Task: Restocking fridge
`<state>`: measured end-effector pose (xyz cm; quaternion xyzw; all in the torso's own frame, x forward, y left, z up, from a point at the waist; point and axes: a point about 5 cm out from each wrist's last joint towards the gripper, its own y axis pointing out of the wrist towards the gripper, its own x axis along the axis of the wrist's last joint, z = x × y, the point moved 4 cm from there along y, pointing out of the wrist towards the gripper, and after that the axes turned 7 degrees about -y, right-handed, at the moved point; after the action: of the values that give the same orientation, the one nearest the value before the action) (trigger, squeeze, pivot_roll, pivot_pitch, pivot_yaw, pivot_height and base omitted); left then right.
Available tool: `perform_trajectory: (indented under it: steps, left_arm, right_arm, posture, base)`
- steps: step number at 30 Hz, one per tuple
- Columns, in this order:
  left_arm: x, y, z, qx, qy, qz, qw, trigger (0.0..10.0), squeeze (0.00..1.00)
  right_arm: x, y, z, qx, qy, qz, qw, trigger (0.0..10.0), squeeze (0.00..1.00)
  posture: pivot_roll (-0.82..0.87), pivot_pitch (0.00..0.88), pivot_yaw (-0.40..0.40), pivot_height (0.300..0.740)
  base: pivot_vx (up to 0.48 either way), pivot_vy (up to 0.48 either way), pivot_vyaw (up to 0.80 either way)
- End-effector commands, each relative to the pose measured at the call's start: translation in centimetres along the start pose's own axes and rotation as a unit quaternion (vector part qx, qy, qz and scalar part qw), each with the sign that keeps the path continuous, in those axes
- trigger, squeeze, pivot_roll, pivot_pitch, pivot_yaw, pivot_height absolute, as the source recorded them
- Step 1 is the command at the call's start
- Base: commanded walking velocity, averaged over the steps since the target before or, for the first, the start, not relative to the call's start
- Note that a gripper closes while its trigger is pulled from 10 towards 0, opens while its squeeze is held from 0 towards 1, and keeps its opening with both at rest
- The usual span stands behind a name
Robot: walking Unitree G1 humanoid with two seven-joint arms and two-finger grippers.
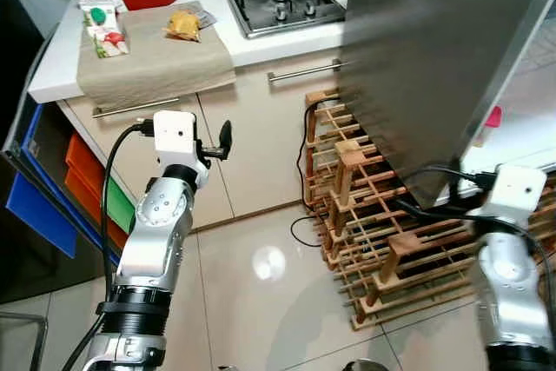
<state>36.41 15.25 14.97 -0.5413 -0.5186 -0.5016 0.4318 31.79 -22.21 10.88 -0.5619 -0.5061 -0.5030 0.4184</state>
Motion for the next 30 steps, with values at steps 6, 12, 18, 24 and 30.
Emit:
perform_trajectory:
  steps: [6,12,18,24,30]
  left_arm:
    - [0.5,-0.1,0.4,0.003,0.005,-0.009,1.000,10.0,0.00]
    - [0.2,-0.1,0.5,0.011,0.005,-0.004,1.000,10.0,0.00]
    - [0.2,0.3,-0.6,-0.010,0.007,-0.003,1.000,10.0,0.00]
    - [1.5,1.1,-1.2,-0.031,0.010,-0.023,0.999,10.0,0.00]
    - [2.2,1.9,-1.5,-0.053,0.021,-0.032,0.998,10.0,0.00]
  right_arm:
    - [3.2,0.8,6.9,0.133,0.047,-0.050,0.989,10.0,0.00]
    - [3.3,0.7,7.3,0.155,0.048,-0.047,0.986,10.0,0.00]
    - [3.9,1.5,7.0,0.145,0.038,-0.059,0.987,10.0,0.00]
    - [3.5,1.9,6.8,0.128,0.026,-0.048,0.990,10.0,0.00]
    - [3.5,1.6,7.3,0.121,0.017,-0.055,0.991,10.0,0.00]
  posture:
    - [-0.10,0.000,0.097,0.740]
    - [-0.10,0.000,0.084,0.740]
    - [-0.10,0.000,0.078,0.740]
    - [-0.10,0.000,0.079,0.740]
    - [-0.10,0.000,0.087,0.740]
  base:
    - [0.000,0.387,0.66]
    - [0.000,0.000,0.66]
    - [0.000,0.000,0.63]
    - [0.397,0.000,0.00]
    - [0.480,0.000,0.00]
